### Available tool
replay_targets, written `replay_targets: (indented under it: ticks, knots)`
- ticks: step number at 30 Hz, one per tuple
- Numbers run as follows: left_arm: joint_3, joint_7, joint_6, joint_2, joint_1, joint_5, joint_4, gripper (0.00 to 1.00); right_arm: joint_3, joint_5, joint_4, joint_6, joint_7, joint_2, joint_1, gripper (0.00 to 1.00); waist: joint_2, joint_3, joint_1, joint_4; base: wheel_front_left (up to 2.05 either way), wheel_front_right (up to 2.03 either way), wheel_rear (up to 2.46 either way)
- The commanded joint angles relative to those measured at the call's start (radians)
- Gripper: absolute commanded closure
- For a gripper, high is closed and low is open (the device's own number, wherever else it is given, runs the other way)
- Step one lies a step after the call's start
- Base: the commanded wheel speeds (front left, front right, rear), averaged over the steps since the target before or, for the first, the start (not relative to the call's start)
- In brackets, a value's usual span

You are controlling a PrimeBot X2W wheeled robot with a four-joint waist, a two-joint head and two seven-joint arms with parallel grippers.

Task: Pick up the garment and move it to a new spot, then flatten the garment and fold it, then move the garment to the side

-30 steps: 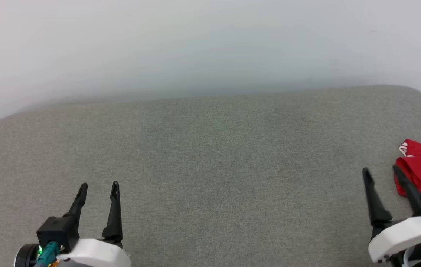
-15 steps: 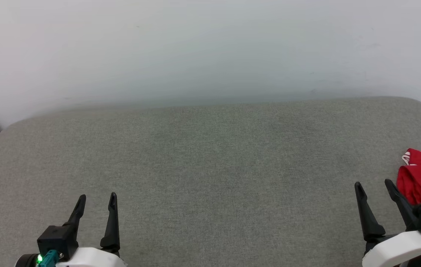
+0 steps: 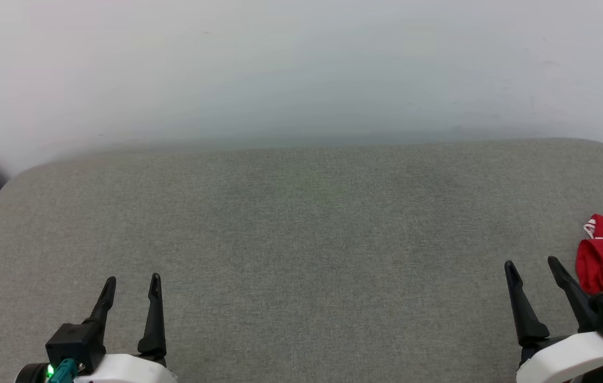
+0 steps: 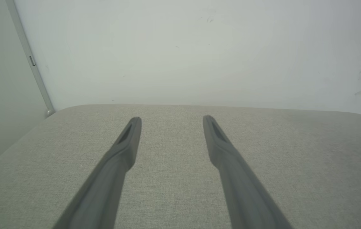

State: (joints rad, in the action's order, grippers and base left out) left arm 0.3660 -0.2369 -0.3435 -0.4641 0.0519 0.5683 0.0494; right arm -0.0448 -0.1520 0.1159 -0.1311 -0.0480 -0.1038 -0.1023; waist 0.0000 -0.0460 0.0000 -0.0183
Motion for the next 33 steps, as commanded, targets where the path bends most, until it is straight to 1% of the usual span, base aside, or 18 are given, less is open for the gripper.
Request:
replay_targets:
  ticks: [1, 16, 17, 20, 33]
  knots:
    - [0.0, -0.007, 0.001, 0.0, 0.001, 0.004, 0.002, 0.0, 0.0, -0.008, 0.007, 0.001, 0.005, 0.001, -0.007, 0.0, 0.0, 0.001, 0.0, 0.0, 0.0, 0.0, 0.0]
    - [-0.002, -0.01, -0.003, 0.001, -0.002, 0.007, 0.0, 0.0, 0.005, -0.016, 0.016, 0.001, -0.002, 0.003, -0.017, 0.0, 0.0, 0.008, 0.0, -0.001, 0.0, 0.0, 0.0]
    - [-0.003, -0.01, -0.003, 0.001, -0.003, 0.008, 0.0, 1.0, 0.005, -0.016, 0.016, 0.001, -0.003, 0.004, -0.017, 1.0, 0.0, 0.009, 0.0, 0.0, 0.0, 0.0, 0.0]
    - [0.004, -0.001, 0.003, 0.016, 0.008, 0.016, -0.016, 1.0, 0.005, -0.014, -0.01, 0.0, -0.004, 0.003, -0.006, 1.0, 0.0, 0.009, 0.0001, 0.0, 0.0, 0.0, 0.0]
    - [-0.073, 0.054, 0.083, 0.079, -0.021, 0.203, -0.061, 1.0, -0.007, -0.27, -0.07, 0.0, -0.015, 0.011, 0.034, 1.0, 0.0, 0.013, 0.0001, 0.002, 0.0, 0.0, 0.0]
